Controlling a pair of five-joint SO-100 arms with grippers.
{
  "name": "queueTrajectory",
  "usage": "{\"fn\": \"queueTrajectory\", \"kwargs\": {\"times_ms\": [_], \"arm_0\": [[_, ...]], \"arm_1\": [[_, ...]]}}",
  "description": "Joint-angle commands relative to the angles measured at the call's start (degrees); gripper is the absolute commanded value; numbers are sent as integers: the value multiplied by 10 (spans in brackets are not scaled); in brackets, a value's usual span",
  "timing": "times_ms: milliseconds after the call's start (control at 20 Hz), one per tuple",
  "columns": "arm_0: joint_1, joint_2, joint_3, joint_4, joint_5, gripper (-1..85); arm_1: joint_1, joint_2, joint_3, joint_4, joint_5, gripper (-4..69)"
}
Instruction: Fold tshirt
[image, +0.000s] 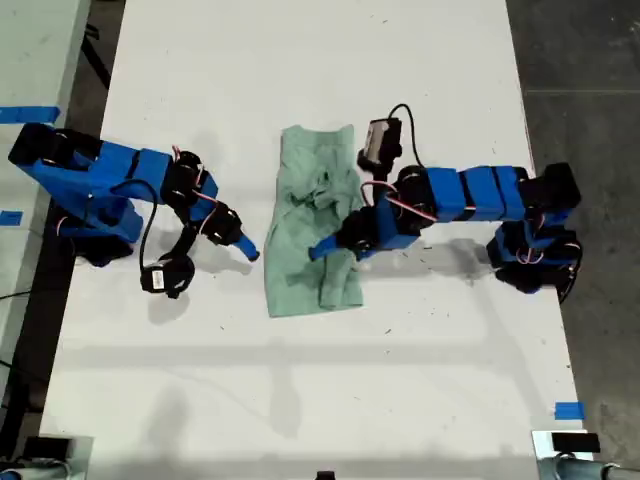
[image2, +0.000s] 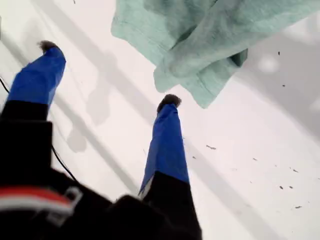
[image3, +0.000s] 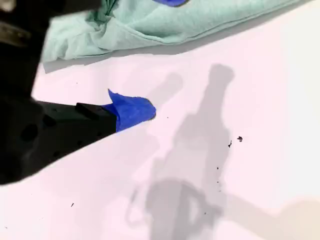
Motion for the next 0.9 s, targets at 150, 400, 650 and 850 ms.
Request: {"fn": "queueTrajectory", "kwargs": {"times_ms": [150,400,650,850], "arm_0": [[-17,-47,-127,14,0,278],[-24,-134,-229,33,-4,281],[-23,-211,-237,-5,-23,285],[-26,-299,-235,-55,-42,291]], "arm_1": [[15,62,21,6,-19,341],[16,64,28,6,-21,340],[9,73,40,6,-14,340],[1,78,41,6,-11,340]]}}
